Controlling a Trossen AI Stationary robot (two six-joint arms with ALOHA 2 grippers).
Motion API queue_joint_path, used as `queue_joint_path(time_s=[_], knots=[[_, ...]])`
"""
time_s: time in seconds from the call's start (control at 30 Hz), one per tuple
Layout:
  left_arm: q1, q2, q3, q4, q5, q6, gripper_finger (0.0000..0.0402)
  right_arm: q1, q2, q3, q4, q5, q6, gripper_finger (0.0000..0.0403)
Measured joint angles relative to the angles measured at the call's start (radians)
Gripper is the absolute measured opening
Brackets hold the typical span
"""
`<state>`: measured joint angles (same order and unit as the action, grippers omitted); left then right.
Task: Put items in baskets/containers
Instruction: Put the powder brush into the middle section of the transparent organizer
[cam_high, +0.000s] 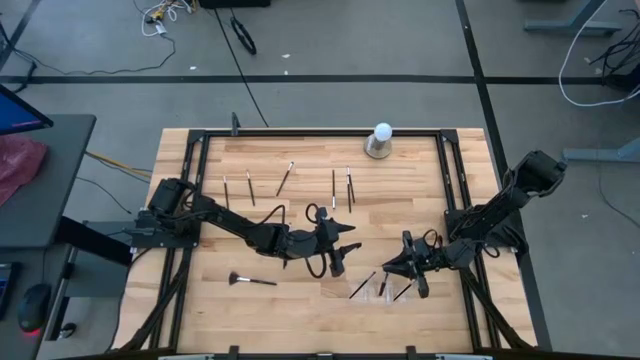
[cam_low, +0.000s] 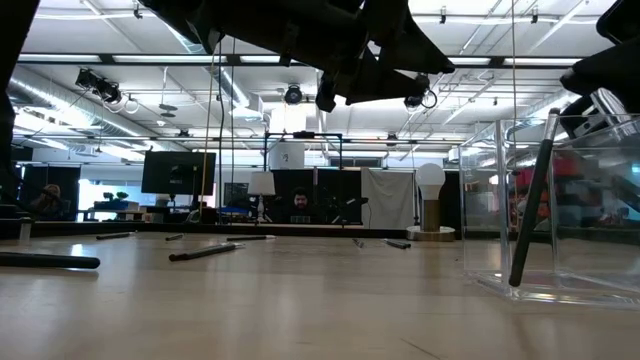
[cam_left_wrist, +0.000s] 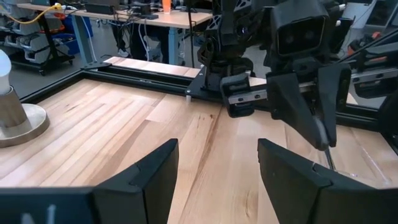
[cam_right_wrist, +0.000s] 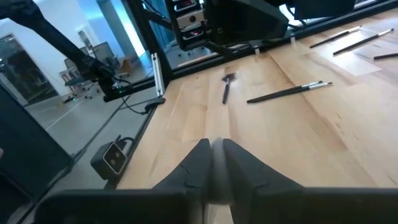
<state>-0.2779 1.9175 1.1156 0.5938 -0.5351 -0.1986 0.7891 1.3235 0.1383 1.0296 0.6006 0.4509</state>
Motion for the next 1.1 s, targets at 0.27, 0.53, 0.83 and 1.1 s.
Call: queue_joint_path(time_s=[0.27,0.53,0.83,1.1], knots=[[0.000,0.000,0.000,0.000,0.000,0.000,0.0220,0.000,0.000,0.000,-0.004,-0.019,-0.026,0.0104],[0.000,0.000,0.000,0.000,0.000,0.000,0.0220,0.000,-0.015,0.000,-0.007,-0.062,-0.080,0.0194],[0.000,0.000,0.000,0.000,0.000,0.000,0.0220,0.000,-0.093,0.000,-0.177,-0.070,-0.065,0.0234],[0.000,0.000,0.000,0.000,0.000,0.000,0.0220,0.000,-0.248,0.000,-0.353,-0.058,-0.027,0.0201]])
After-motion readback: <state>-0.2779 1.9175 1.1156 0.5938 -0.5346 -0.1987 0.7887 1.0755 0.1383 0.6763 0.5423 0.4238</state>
